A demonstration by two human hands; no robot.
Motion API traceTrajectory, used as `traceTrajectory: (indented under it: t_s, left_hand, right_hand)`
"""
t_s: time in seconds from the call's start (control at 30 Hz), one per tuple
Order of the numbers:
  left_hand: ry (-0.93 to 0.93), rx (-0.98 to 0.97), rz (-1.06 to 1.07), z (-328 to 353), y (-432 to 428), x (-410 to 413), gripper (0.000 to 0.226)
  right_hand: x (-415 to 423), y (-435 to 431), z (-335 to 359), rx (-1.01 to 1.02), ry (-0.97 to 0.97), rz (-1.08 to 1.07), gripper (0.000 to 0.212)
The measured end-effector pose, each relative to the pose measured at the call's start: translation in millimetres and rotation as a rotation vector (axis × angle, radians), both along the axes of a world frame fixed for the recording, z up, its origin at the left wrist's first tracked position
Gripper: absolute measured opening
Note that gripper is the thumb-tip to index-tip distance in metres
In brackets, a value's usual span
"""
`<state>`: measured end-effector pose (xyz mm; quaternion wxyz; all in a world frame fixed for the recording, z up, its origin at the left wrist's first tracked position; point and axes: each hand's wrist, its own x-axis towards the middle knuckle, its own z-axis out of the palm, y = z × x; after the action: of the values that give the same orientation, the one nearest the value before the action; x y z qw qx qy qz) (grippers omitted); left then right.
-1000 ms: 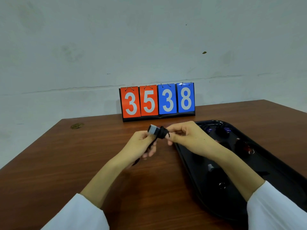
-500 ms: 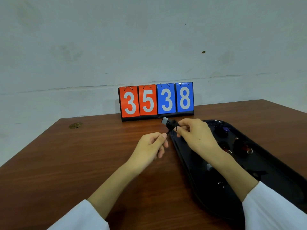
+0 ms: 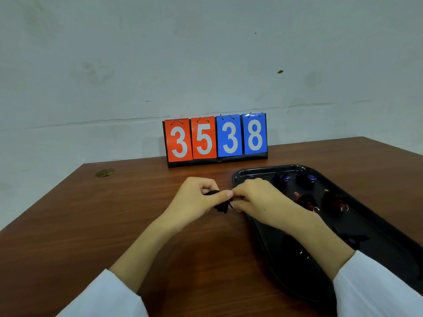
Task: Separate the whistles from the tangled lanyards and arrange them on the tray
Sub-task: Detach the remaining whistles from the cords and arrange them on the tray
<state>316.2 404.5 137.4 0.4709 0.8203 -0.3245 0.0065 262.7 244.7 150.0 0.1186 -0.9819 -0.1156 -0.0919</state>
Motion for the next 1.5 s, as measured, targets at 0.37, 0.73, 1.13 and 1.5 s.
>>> traceTrajectory:
  t_s: [0.37, 0.73, 1.13, 1.5]
  left_hand:
    - [0.216, 0.005, -0.134, 2.0, 10.9, 7.3, 0.039]
    - [0.713, -0.38, -0.129, -10.4, 0.4, 5.0, 0.026]
    - [0.307, -0.205, 0.159, -20.0, -12.8, -10.2, 0.015]
    - [-0.075, -0.248, 0.247, -20.9, -15.1, -11.1, 0.022]
  right_hand:
    - [-6.1, 2.0, 1.0, 0.403, 0.242, 0.278, 0.014]
    - [-2.9, -4.4, 10.1, 0.705, 0.095, 0.069, 0.012]
    - [4.7, -8.1, -2.2, 0.416, -0.148, -0.307, 0.012]
    - [4.0, -0.9, -4.4, 0.089, -0.189, -0.228, 0.019]
